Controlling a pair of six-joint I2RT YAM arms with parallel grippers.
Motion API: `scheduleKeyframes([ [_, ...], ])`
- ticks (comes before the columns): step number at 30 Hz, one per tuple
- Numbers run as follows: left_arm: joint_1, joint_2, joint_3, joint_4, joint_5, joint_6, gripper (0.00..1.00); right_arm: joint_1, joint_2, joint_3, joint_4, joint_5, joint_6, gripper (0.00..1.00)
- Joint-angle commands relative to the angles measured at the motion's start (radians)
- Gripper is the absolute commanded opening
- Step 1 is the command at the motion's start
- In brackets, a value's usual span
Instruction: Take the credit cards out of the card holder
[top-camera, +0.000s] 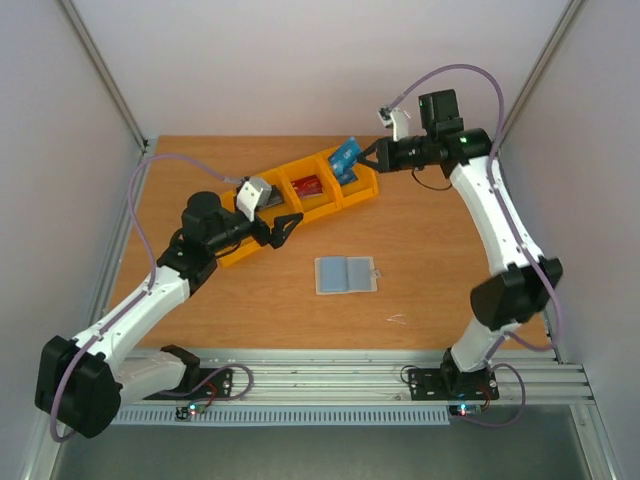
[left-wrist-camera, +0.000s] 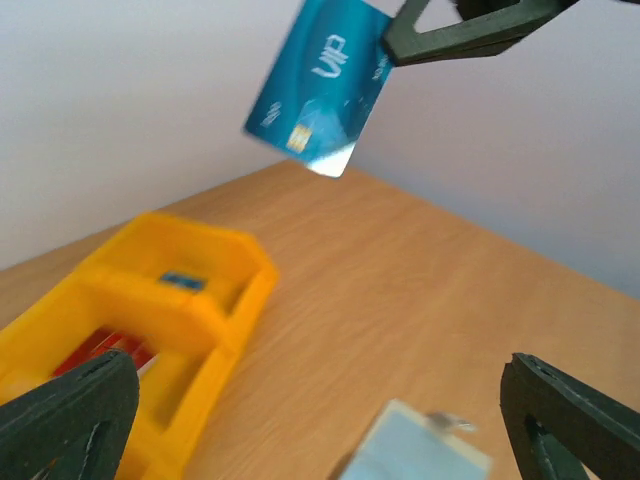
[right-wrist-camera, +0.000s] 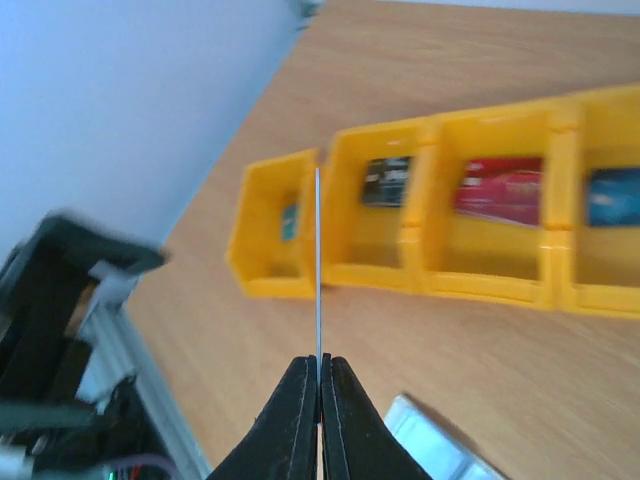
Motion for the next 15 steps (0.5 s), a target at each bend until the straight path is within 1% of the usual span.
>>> scheduleKeyframes([
  [1, 0.003, -0.042, -0.069, 0.037, -0.372, -0.046, 0.99, -0.078, 0.180, 0.071, 0.098, 0.116, 0.338, 0.01],
  [4, 0.002, -0.066, -0.113, -0.001, -0.434, -0.039, 0.99, -0.094, 0.284, 0.133, 0.136, 0.229, 0.372, 0.01],
  [7, 0.004, -0.094, -0.161, -0.022, -0.461, -0.060, 0.99, -0.098, 0.372, 0.171, 0.194, 0.316, 0.378, 0.01],
  [8, 0.005, -0.103, -0.173, -0.026, -0.463, -0.071, 1.00, -0.100, 0.406, 0.186, 0.207, 0.323, 0.384, 0.01],
  [10, 0.009, -0.117, -0.190, -0.032, -0.469, -0.080, 0.99, -0.102, 0.490, 0.272, 0.194, 0.326, 0.390, 0.01],
  [15, 0.023, -0.113, -0.211, -0.021, -0.498, -0.073, 0.99, -0.101, 0.732, 0.517, 0.084, 0.327, 0.391, 0.01],
])
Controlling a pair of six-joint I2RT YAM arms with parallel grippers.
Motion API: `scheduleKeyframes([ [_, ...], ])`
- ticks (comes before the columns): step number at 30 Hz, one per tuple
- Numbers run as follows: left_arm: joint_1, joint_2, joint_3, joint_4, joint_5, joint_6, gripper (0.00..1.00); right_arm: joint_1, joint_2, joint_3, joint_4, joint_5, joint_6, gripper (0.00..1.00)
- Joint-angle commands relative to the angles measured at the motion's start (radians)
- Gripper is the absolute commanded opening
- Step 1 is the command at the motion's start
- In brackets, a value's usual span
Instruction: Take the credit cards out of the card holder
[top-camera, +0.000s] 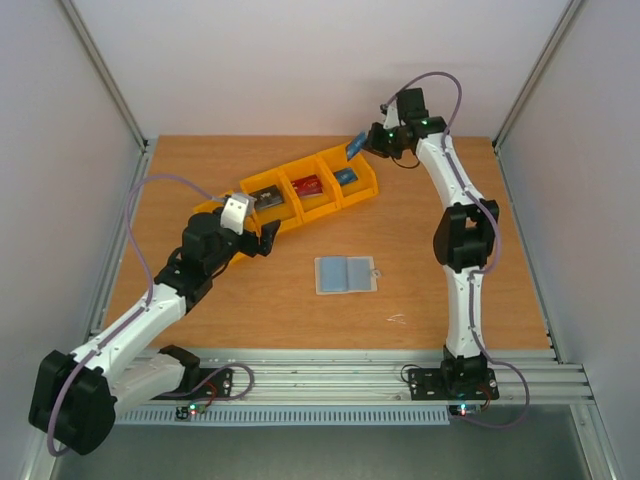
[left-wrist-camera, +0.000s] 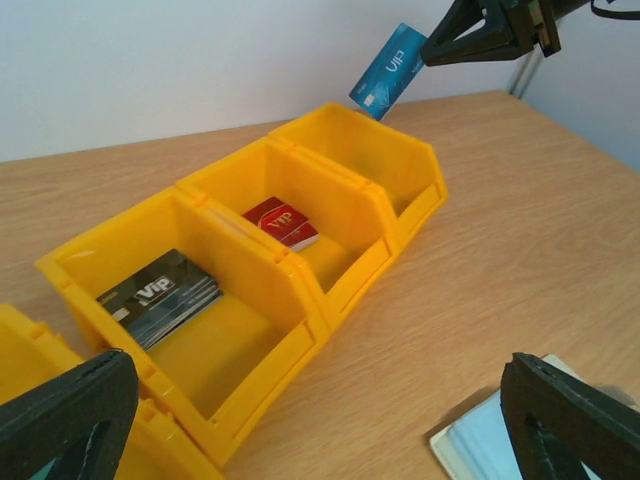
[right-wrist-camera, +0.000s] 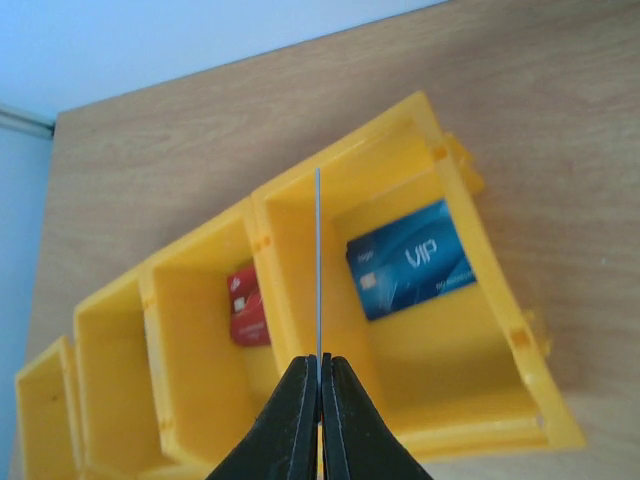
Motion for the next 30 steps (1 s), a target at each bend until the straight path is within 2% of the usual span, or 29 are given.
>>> scheduleKeyframes([
  [1, 0.016, -0.007, -0.020, 0.043, -0.057, -0.003, 0.99, 0.000, 0.158, 0.186, -0.072, 0.042, 0.025, 0.01],
  [9, 0.023, 0.049, -0.015, 0.070, -0.067, 0.004, 0.99, 0.019, 0.292, 0.313, -0.101, -0.055, -0.030, 0.01],
  [21, 0.025, 0.101, -0.001, 0.093, -0.060, 0.010, 0.99, 0.034, 0.387, 0.360, -0.184, -0.130, -0.040, 0.01],
  [30, 0.026, 0.105, 0.002, 0.094, -0.058, 0.020, 0.99, 0.041, 0.417, 0.403, -0.209, -0.068, -0.039, 0.02],
])
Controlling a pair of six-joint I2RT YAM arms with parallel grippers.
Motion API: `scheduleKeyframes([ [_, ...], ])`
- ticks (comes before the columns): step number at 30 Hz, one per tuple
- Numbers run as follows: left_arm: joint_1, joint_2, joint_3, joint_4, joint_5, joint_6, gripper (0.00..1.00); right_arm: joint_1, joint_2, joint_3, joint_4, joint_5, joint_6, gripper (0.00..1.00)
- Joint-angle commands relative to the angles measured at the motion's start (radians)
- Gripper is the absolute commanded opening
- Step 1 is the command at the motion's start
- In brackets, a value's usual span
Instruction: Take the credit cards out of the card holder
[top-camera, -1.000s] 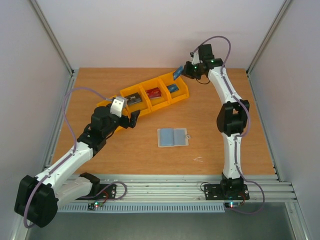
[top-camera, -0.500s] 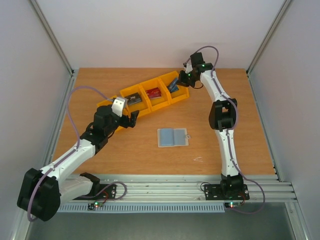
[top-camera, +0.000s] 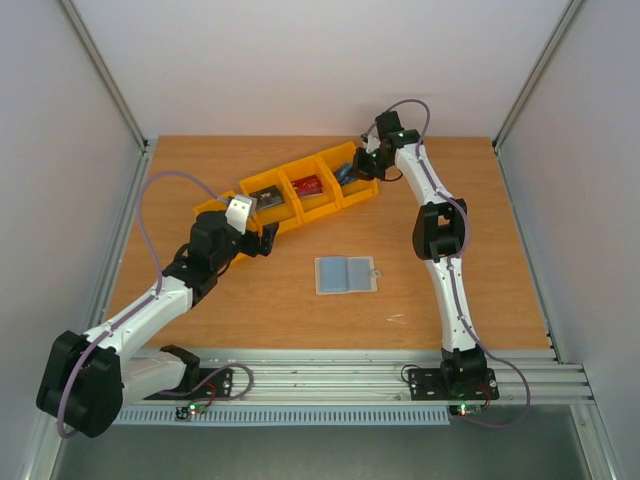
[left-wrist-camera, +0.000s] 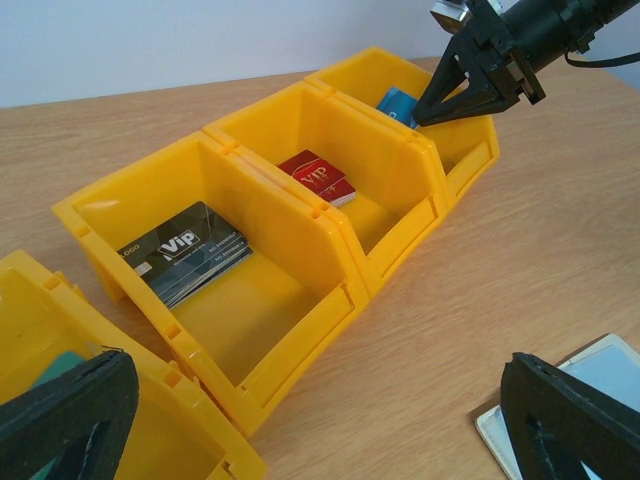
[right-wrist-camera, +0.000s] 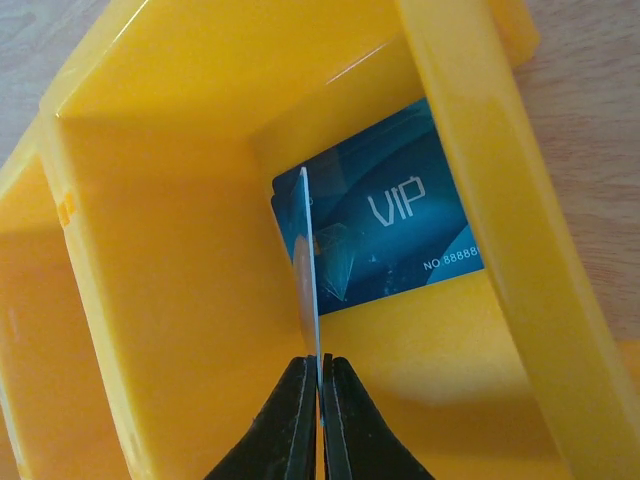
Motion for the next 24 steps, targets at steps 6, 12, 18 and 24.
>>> scheduleKeyframes([
  [6, 0.006, 0.012, 0.011, 0.089, -0.001, 0.024, 0.99, 0.021, 0.003, 0.051, -0.015, 0.052, -0.022, 0.12],
  [12, 0.006, 0.006, 0.003, 0.090, 0.001, 0.029, 0.99, 0.037, -0.010, 0.059, -0.026, 0.136, -0.046, 0.37],
  [18, 0.006, -0.001, 0.000, 0.085, 0.006, 0.024, 0.99, 0.063, -0.047, 0.090, -0.026, 0.227, -0.091, 0.53],
  [24, 0.006, -0.017, -0.007, 0.085, 0.012, 0.028, 0.99, 0.079, -0.128, 0.090, -0.003, 0.294, -0.151, 0.67],
])
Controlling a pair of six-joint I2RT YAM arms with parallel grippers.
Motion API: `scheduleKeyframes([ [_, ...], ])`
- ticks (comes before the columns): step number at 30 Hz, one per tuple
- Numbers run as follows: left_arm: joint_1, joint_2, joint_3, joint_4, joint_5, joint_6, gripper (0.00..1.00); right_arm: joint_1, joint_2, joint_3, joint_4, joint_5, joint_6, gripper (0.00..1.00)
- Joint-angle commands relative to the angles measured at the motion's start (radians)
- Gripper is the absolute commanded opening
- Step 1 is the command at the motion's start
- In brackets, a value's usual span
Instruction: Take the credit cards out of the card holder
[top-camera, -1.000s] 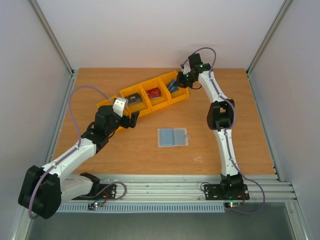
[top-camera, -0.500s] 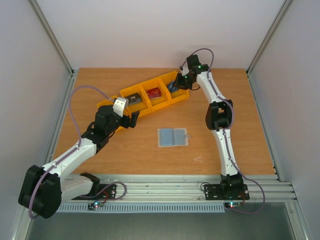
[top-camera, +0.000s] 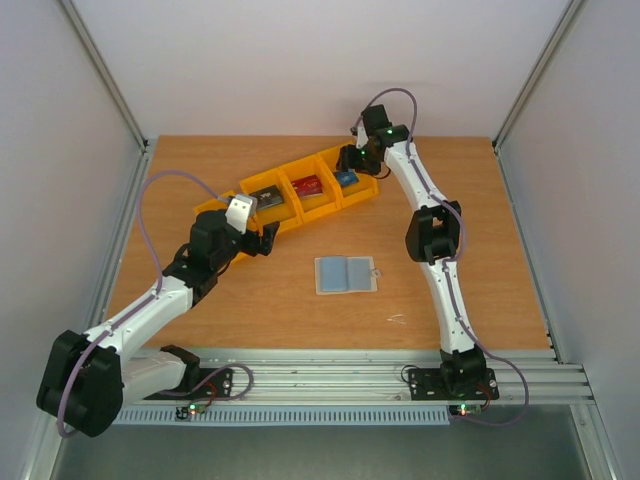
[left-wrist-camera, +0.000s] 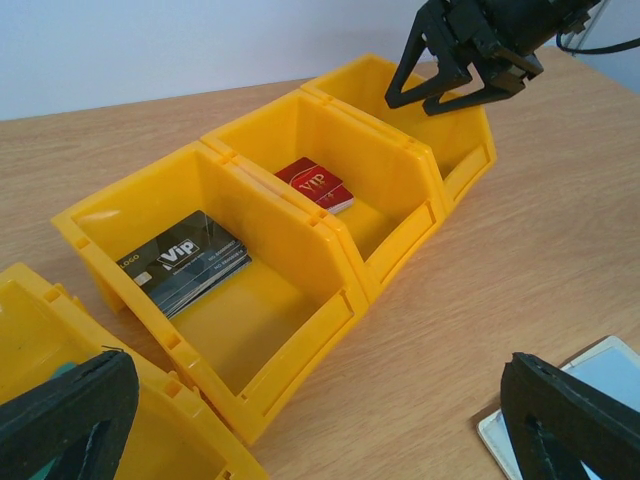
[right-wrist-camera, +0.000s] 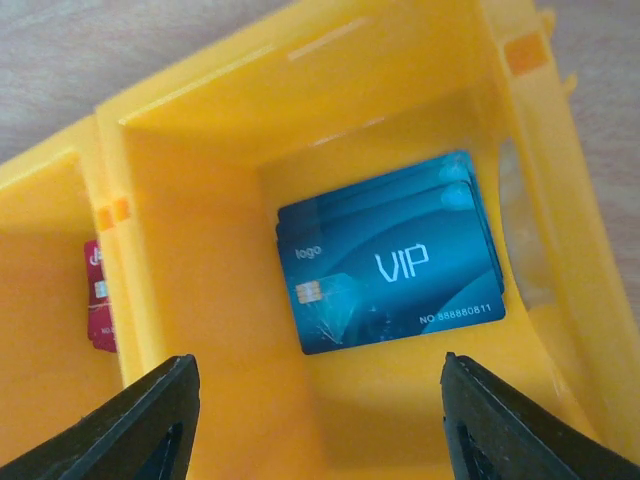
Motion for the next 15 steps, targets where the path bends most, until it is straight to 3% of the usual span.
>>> scheduleKeyframes([
  [1, 0.005, -0.022, -0.007, 0.069, 0.009, 0.010, 0.99, 0.015, -0.123, 0.040, 0.018, 0.091, -0.061, 0.68],
  [5, 0.006, -0.038, -0.007, 0.061, 0.003, 0.016, 0.99, 0.015, -0.191, 0.040, 0.025, 0.126, -0.082, 0.79],
  [7, 0.007, -0.049, -0.004, 0.059, -0.012, 0.020, 0.99, 0.014, -0.235, 0.040, 0.027, 0.129, -0.106, 0.96],
  [8, 0.007, -0.057, -0.002, 0.058, -0.024, 0.022, 0.99, 0.014, -0.258, 0.039, 0.025, 0.129, -0.122, 0.98],
  [12, 0.007, -0.078, -0.004, 0.063, -0.141, 0.017, 0.99, 0.012, -0.396, -0.010, 0.004, 0.191, -0.193, 0.98],
  [15, 0.009, -0.092, -0.031, 0.117, -0.286, 0.015, 0.99, 0.002, -0.566, -0.206, 0.074, 0.255, -0.242, 0.98],
])
